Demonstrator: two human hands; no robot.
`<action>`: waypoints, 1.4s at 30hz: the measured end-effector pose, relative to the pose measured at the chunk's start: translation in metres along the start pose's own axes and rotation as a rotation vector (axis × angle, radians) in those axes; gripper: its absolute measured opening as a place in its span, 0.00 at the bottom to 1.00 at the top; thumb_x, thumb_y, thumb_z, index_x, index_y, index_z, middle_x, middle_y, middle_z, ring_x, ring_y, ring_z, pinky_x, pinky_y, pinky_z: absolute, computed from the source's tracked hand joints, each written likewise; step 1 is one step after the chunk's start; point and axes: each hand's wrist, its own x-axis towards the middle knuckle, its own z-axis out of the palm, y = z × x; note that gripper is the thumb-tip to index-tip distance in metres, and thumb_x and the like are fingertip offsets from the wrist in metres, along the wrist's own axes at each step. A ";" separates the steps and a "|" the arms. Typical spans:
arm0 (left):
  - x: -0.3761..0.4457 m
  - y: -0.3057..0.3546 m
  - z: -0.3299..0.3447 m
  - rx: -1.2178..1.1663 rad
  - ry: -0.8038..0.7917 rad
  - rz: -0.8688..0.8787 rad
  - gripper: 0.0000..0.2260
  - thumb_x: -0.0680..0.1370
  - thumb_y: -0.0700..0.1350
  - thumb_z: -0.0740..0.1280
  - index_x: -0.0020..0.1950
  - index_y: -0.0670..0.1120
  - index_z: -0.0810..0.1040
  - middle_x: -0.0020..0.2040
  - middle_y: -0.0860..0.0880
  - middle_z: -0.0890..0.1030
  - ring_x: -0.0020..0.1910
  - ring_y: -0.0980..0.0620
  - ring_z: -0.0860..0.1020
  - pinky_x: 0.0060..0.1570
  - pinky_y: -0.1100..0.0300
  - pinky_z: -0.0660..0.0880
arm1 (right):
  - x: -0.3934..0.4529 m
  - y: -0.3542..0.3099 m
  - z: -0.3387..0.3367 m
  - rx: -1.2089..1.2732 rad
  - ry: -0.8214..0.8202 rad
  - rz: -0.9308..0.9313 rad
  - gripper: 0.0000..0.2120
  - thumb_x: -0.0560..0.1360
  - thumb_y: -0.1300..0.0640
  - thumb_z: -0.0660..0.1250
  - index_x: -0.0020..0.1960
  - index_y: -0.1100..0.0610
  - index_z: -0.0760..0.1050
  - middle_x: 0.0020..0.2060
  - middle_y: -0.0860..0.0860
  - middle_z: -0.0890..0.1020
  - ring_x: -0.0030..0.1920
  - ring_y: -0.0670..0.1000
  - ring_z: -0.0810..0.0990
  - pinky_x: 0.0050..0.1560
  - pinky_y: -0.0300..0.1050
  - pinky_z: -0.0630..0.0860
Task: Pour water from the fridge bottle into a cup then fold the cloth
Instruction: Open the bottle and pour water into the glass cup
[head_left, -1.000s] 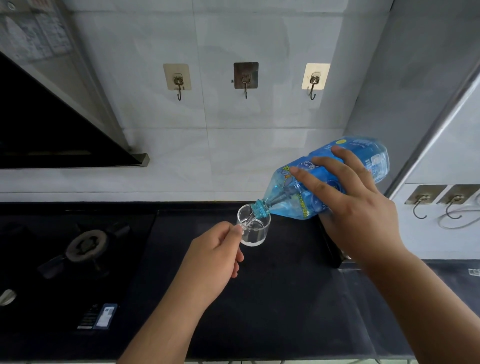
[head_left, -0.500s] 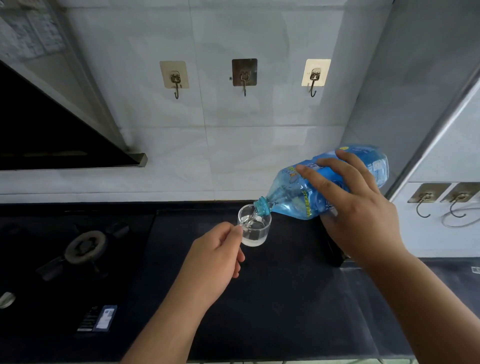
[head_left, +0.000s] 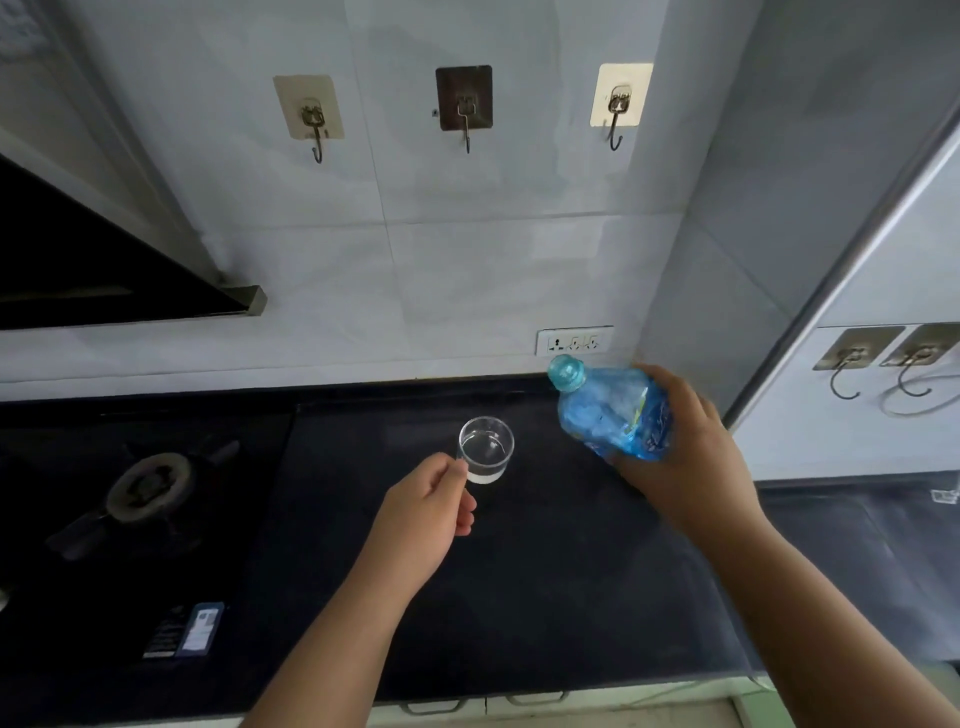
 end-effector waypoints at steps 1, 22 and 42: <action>0.007 -0.010 0.004 -0.018 -0.014 -0.027 0.14 0.86 0.50 0.61 0.44 0.48 0.80 0.40 0.48 0.85 0.38 0.53 0.84 0.46 0.55 0.83 | -0.002 0.006 0.006 0.028 -0.014 0.052 0.44 0.66 0.47 0.83 0.75 0.41 0.63 0.66 0.46 0.76 0.61 0.53 0.79 0.53 0.50 0.75; 0.078 -0.187 0.091 -0.319 -0.103 -0.561 0.10 0.88 0.45 0.58 0.55 0.43 0.77 0.56 0.41 0.83 0.46 0.45 0.84 0.53 0.53 0.82 | -0.060 0.085 0.149 0.130 -0.425 0.476 0.40 0.67 0.57 0.83 0.68 0.49 0.61 0.57 0.49 0.79 0.53 0.51 0.81 0.51 0.49 0.79; 0.088 -0.209 0.086 0.111 -0.041 -0.524 0.12 0.84 0.49 0.65 0.65 0.50 0.67 0.47 0.43 0.83 0.37 0.49 0.81 0.36 0.55 0.80 | -0.070 0.092 0.165 0.215 -0.456 0.462 0.43 0.69 0.59 0.83 0.74 0.49 0.59 0.61 0.45 0.76 0.59 0.47 0.80 0.55 0.42 0.80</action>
